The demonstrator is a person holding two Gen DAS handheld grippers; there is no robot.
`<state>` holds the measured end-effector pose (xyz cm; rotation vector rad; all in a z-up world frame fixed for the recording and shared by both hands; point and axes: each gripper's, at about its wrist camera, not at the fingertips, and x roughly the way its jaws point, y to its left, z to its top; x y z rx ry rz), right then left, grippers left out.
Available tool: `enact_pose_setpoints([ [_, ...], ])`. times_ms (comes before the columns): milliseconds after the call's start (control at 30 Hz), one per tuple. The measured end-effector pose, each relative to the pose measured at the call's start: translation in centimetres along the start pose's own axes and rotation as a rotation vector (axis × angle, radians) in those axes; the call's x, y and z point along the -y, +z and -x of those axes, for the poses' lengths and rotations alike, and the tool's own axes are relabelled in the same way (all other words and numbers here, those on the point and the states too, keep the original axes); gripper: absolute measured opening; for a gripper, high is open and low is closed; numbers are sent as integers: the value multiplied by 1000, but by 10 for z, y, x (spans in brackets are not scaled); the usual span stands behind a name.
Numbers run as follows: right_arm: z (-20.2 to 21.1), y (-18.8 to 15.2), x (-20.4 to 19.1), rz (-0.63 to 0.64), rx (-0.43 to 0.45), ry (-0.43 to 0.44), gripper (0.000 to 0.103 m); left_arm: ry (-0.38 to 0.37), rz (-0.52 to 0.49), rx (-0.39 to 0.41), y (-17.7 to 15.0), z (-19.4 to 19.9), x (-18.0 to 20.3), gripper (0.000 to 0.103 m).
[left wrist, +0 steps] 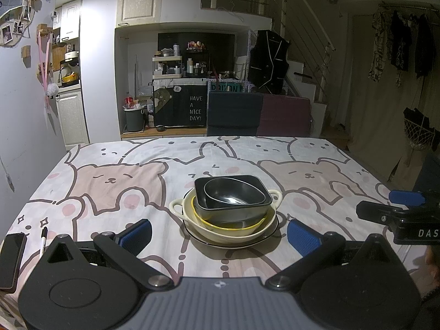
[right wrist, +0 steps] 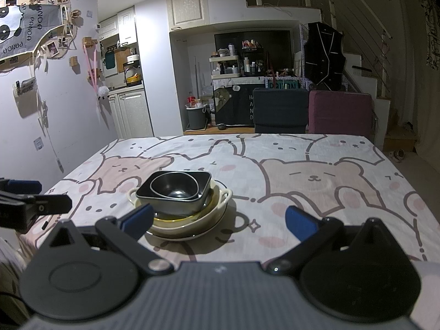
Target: Organize plates and bowls
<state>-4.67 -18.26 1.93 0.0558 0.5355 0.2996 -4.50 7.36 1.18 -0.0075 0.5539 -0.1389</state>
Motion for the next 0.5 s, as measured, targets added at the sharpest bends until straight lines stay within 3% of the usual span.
enact_pose_setpoints([
  [500, 0, 0, 0, 0, 0, 0, 103, 3, 5, -6, 1, 0, 3, 103],
])
